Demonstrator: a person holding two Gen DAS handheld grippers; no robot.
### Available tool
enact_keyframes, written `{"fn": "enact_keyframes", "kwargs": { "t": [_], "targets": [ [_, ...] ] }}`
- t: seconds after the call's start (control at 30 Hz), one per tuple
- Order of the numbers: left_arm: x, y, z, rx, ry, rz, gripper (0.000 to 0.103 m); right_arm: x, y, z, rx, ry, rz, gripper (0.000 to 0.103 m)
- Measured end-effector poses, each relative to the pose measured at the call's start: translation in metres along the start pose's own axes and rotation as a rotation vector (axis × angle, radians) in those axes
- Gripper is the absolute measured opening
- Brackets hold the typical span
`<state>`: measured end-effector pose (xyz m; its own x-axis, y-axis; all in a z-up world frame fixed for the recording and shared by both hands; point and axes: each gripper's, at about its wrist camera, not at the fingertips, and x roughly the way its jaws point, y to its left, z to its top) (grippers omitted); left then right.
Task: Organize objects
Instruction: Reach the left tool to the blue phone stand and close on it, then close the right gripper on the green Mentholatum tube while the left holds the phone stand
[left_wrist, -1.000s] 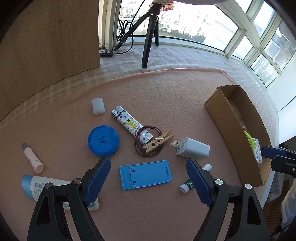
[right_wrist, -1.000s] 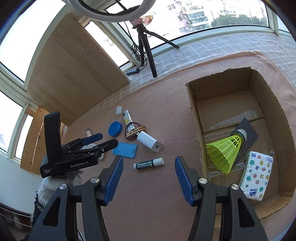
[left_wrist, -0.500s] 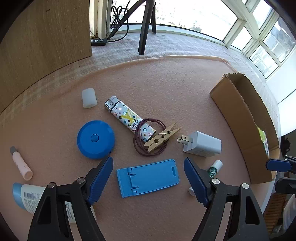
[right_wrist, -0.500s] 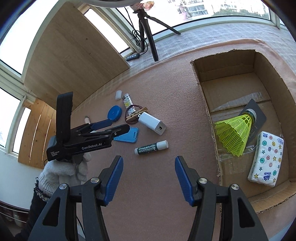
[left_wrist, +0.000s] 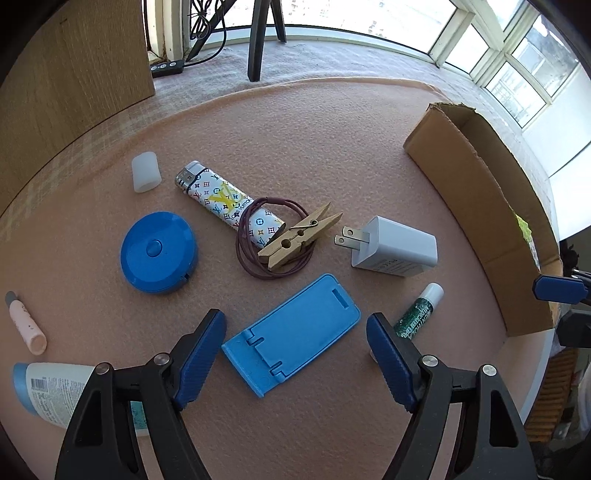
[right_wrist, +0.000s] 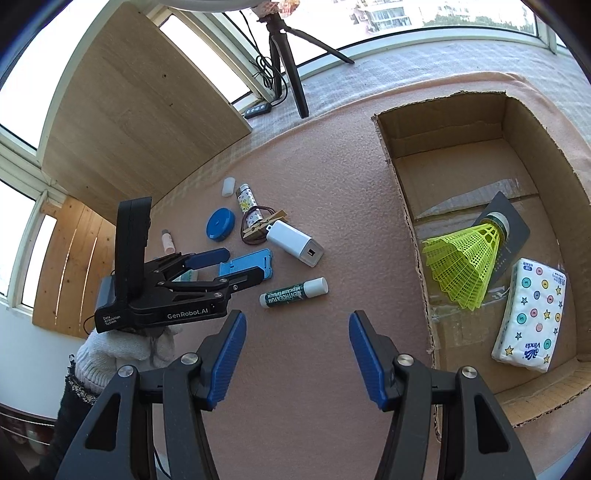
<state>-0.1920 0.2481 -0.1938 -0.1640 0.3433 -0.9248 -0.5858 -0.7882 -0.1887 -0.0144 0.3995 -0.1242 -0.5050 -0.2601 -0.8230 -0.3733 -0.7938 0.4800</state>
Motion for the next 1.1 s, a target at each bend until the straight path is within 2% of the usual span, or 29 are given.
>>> {"fn": "enact_keyframes", "kwargs": {
  "t": [0.13,0.27,0.33,0.4,0.53,0.73,1.1],
  "targets": [
    [-0.002,-0.009,-0.006,0.044,0.003,0.045,0.075,0.003,0.001,0.001,0.000,0.006,-0.003,0.054],
    [-0.004,-0.010,-0.011,0.038,-0.004,0.051,0.068,0.008,0.004,0.003,0.001,0.013,-0.007,0.054],
    [-0.004,-0.009,-0.011,0.041,-0.009,0.068,0.059,0.014,0.005,0.004,0.008,0.026,-0.018,0.054],
    [-0.006,-0.008,-0.013,0.035,-0.016,0.069,0.056,0.020,0.006,0.005,0.019,0.038,-0.028,0.054],
    [-0.009,-0.008,-0.019,0.030,-0.025,0.068,0.049,0.037,0.003,0.010,0.085,0.060,-0.046,0.054],
    [-0.013,-0.007,-0.030,0.011,-0.034,0.066,0.042,0.068,-0.005,0.017,0.193,0.114,-0.044,0.054],
    [-0.025,-0.004,-0.061,-0.018,-0.040,0.044,0.039,0.094,0.009,0.023,0.205,0.106,-0.188,0.054]
  ]
}}
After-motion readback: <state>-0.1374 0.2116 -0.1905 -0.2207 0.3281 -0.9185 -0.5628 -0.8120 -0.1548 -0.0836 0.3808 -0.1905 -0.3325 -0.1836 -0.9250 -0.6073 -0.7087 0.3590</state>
